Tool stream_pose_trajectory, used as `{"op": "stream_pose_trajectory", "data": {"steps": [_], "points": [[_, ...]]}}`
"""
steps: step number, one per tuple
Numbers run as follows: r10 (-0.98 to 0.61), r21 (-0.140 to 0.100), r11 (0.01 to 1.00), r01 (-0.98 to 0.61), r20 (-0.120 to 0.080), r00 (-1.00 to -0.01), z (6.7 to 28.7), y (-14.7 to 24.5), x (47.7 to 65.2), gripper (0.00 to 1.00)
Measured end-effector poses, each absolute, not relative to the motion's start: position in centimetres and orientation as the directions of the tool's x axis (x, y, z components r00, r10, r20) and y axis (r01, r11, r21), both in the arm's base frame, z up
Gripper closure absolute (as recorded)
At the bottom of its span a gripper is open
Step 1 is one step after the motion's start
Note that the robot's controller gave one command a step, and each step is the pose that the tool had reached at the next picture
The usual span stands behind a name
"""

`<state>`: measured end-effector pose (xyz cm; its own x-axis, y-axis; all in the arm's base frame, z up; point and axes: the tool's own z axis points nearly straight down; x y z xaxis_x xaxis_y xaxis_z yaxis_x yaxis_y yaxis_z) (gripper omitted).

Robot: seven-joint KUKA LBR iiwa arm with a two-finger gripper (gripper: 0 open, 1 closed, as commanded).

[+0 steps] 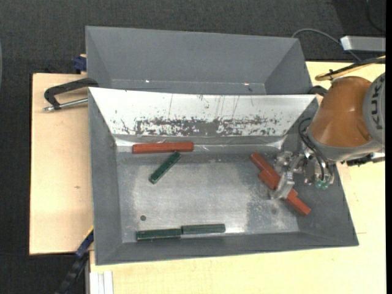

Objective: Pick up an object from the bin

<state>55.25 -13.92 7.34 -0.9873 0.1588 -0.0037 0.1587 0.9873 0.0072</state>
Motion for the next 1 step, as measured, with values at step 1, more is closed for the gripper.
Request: {"op": "stream_pose_trajectory", "data": {"steps": [1], "points": [[0.101, 0.0, 0.995, 0.101, -0.011, -0.995, 23.11, -12.81, 59.12, 1.0]]}}
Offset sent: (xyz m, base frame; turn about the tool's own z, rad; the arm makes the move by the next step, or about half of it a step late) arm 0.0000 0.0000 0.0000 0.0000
